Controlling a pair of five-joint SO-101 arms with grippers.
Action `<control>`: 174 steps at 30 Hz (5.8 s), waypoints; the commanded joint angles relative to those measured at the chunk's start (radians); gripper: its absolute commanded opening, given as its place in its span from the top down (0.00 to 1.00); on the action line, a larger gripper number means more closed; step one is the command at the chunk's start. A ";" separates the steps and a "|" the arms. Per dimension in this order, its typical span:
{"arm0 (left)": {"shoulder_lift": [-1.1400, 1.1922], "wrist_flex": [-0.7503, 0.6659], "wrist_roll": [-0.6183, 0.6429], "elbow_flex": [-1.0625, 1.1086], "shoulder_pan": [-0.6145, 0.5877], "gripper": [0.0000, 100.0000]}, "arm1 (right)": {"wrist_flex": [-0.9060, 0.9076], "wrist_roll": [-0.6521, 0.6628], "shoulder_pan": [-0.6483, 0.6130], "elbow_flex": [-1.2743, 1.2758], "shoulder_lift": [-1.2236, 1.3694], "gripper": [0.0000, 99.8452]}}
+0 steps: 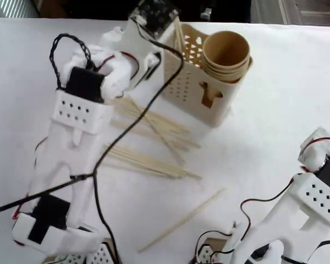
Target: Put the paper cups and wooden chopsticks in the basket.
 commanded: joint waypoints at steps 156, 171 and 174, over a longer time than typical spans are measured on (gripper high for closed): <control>0.377 0.157 0.388 -0.801 0.007 0.86 | -0.018 0.034 -0.039 0.002 -0.021 0.89; 0.059 0.565 0.184 -0.786 -0.177 0.91 | 0.298 0.265 -0.295 -0.285 -0.022 0.89; -0.019 0.563 0.190 -0.687 -0.292 0.91 | 0.412 0.365 -0.430 -0.350 -0.022 0.90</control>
